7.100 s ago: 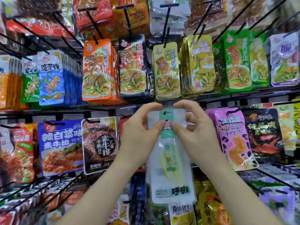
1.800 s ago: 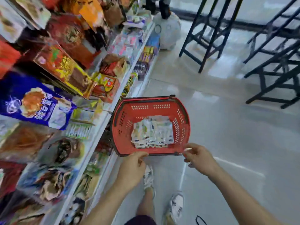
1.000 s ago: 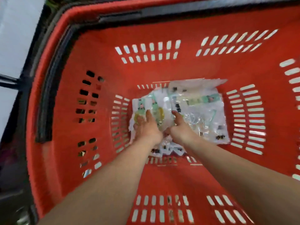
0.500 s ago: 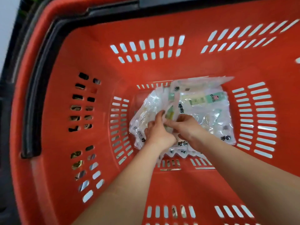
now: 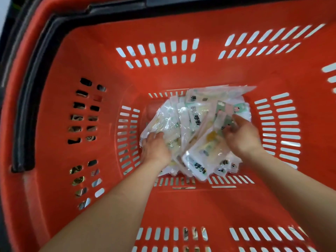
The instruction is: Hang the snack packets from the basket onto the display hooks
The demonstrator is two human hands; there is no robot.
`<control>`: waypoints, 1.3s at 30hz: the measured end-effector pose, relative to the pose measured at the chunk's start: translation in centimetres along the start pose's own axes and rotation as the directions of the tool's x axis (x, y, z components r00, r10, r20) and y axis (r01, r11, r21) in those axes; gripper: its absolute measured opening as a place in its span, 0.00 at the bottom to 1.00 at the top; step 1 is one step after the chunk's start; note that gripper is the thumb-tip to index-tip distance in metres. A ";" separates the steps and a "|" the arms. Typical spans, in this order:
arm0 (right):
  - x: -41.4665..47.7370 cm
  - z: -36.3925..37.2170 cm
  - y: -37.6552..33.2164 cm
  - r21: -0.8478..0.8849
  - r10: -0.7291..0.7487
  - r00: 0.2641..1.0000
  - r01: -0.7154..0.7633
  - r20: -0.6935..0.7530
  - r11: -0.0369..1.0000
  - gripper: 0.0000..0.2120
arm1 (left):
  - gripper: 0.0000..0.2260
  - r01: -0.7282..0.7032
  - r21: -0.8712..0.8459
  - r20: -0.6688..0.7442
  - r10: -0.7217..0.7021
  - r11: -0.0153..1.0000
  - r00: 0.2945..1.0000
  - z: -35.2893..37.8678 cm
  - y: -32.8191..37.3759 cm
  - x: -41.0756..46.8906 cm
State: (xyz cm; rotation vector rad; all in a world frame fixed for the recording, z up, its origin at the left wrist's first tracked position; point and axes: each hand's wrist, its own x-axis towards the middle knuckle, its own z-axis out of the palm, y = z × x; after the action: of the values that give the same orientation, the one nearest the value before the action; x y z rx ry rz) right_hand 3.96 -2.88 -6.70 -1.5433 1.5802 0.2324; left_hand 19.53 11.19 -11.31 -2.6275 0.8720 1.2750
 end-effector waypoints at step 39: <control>-40.5 -29.9 -18.7 0.847 -0.268 0.937 0.323 -0.224 0.422 0.05 | 0.12 -0.740 -0.093 -0.752 0.440 0.666 0.491 -28.3 12.6 -48.1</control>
State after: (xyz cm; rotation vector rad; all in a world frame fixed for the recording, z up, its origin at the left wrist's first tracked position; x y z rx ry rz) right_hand 0.09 1.94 46.66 -0.9246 1.0908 -0.7596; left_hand 8.97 13.46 44.89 -3.3480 2.0245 0.4906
